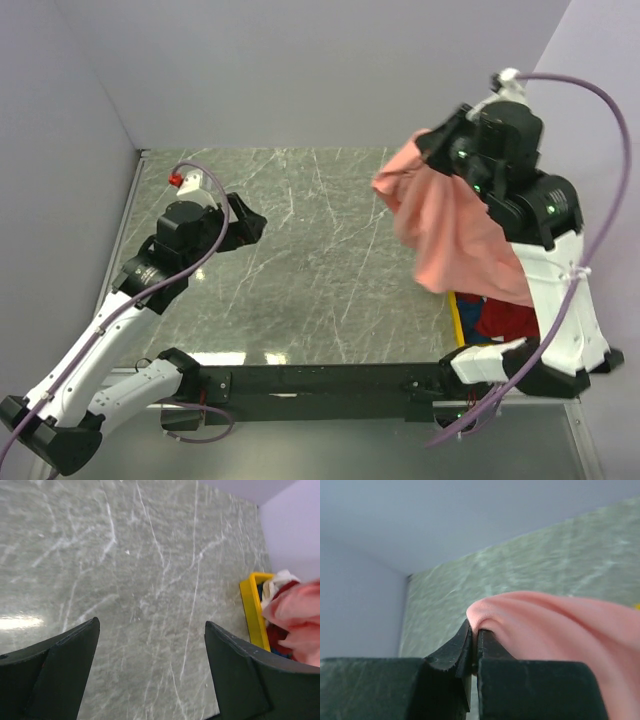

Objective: Fold and stack the t-shirts
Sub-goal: Move the tshirt to the center of the board

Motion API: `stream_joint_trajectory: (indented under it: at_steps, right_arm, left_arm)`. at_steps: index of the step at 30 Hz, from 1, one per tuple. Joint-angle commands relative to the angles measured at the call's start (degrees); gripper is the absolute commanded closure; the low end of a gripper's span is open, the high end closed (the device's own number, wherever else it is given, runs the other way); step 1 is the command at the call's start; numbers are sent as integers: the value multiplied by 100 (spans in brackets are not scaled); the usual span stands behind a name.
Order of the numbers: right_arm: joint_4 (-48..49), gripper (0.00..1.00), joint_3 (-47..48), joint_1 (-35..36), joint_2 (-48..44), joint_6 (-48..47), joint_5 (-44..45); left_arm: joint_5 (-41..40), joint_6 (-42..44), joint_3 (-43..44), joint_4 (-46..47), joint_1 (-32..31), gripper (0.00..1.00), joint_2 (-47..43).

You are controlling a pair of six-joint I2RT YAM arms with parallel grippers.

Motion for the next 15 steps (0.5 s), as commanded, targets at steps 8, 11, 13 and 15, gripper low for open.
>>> stream_joint_trajectory:
  at_steps: [8,11,13,15]
  right_arm:
    - [558,100,2763,1546,1431,-251,-426]
    - [1092,100,1949,1528,1107,-251,-375]
    - [1296,100,1360,1319,895,-286,-225]
    - [1314,100,1041,950,895,-147,-548]
  left_arm:
    - [-1318,-148,901,-321,62,11,-323]
    - [-1432,-148,893,-339,71,11,-367]
    - [-1442,-183,814,-295,71,12,-394]
    - [-1381,-279,647,-172,71,13,-394]
